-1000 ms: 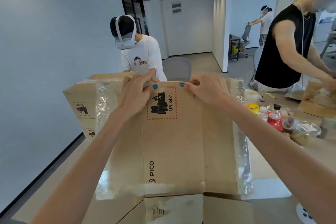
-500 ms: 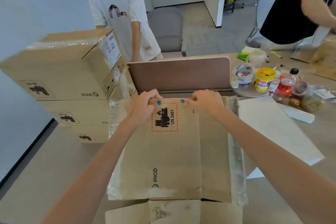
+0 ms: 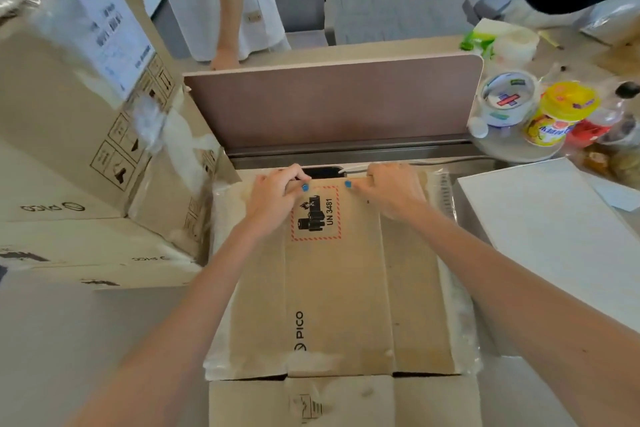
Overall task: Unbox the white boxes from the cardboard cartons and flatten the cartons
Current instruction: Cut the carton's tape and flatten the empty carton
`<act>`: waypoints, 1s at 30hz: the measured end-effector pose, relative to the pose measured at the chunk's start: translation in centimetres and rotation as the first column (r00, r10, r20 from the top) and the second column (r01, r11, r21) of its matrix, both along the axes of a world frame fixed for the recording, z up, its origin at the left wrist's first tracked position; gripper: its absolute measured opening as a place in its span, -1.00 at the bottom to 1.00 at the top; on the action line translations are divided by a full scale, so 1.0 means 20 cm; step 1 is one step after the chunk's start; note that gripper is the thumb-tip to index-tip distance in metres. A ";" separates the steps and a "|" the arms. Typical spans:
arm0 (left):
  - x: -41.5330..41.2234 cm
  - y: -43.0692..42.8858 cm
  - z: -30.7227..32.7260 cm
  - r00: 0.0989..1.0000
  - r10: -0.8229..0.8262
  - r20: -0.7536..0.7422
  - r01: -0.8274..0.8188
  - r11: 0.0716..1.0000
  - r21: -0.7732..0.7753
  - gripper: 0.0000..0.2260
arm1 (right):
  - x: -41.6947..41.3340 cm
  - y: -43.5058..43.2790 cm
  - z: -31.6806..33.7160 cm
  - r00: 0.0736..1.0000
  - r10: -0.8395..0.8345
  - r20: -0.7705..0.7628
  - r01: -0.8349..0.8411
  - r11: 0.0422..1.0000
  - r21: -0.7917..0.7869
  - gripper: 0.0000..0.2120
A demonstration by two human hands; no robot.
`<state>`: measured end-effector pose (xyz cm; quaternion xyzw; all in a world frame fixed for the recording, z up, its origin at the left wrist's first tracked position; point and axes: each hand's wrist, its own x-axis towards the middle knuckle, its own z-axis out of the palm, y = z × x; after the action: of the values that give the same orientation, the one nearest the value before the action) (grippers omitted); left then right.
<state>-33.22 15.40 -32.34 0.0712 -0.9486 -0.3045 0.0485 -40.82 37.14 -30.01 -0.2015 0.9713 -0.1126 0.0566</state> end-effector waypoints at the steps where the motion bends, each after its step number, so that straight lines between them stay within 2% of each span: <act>1: -0.03 -0.01 -0.04 1.000 0.010 0.000 -0.010 0.999 -0.040 -0.90 | -0.03 -0.02 -0.04 0.999 0.023 -0.028 -0.021 0.999 0.047 -0.57; 3: -0.07 -0.02 -0.11 1.000 0.014 -0.005 -0.015 0.994 -0.111 -0.87 | -0.07 -0.05 -0.15 0.996 0.070 -0.053 -0.061 0.985 0.164 -0.55; 5: -0.09 -0.04 -0.21 1.000 -0.030 -0.003 0.029 0.981 -0.192 -0.80 | -0.10 -0.06 -0.25 0.996 0.090 -0.014 -0.085 0.972 0.221 -0.51; 9: -0.10 -0.06 -0.41 0.986 -0.048 0.159 0.085 0.969 -0.230 -0.59 | -0.10 -0.05 -0.38 0.988 0.120 0.101 -0.143 0.951 0.274 -0.42; 12: -0.07 -0.04 -0.50 0.969 -0.081 0.234 0.145 0.953 -0.268 -0.49 | -0.10 -0.03 -0.43 0.971 0.168 0.169 -0.211 0.937 0.279 -0.43; 16: 0.05 0.01 -0.62 0.954 -0.082 0.288 0.163 0.949 -0.270 -0.52 | 0.03 0.00 -0.52 0.937 0.154 0.313 -0.227 0.950 0.213 -0.47; 21: 0.19 0.04 -0.74 0.961 -0.055 0.272 0.153 0.922 -0.356 -0.53 | 0.26 0.04 -0.75 0.970 0.144 0.195 -0.170 0.978 0.119 -0.40; 26: 0.18 0.03 -0.80 0.960 -0.038 0.278 0.155 0.897 -0.414 -0.49 | 0.30 0.03 -0.88 0.982 0.124 0.140 -0.143 0.980 0.135 -0.29; 30: 0.14 0.01 -0.85 0.971 -0.046 0.236 0.149 0.886 -0.439 -0.49 | 0.26 0.04 -0.93 0.989 0.116 0.094 -0.128 0.982 0.136 -0.28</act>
<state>-30.32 15.63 -49.37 0.0431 -0.9952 -0.0669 -0.0563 -35.57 37.84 -48.62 -0.2513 0.9593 -0.0484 0.1192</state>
